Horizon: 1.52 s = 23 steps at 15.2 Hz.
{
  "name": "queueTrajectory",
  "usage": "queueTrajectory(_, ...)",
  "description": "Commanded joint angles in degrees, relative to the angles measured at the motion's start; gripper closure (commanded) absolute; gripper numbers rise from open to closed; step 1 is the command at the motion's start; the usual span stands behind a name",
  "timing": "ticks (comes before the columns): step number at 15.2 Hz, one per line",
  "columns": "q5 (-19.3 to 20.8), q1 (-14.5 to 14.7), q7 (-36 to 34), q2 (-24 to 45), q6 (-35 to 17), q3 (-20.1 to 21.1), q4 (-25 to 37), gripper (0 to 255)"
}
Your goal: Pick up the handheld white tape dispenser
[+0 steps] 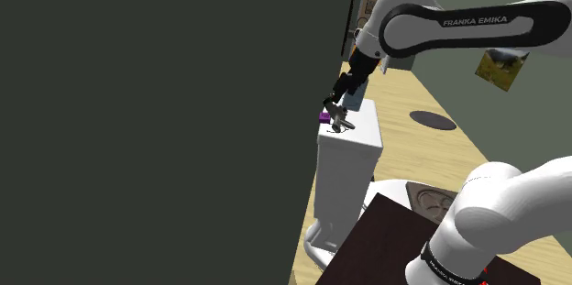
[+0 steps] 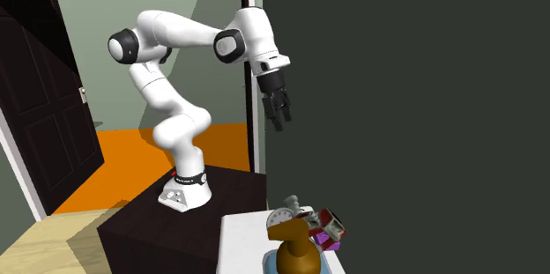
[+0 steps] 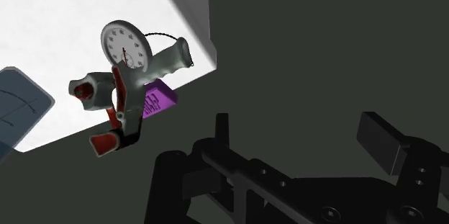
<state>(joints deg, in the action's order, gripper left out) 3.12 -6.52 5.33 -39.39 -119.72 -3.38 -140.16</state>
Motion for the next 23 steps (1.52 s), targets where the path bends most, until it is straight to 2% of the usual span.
queueTrajectory(1, 0.83, -1.31, -0.79, 1.88, -4.62, -0.68, -1.38, 0)
queueTrajectory(9, 3.65, -6.39, -3.79, 13.13, -21.72, -3.86, -2.41, 0)
queueTrajectory(17, 4.92, -10.74, -6.96, 26.77, -36.88, -7.22, 0.84, 0)
queueTrajectory(23, 4.97, -11.1, -7.36, 30.26, -42.14, -7.68, -0.58, 0)
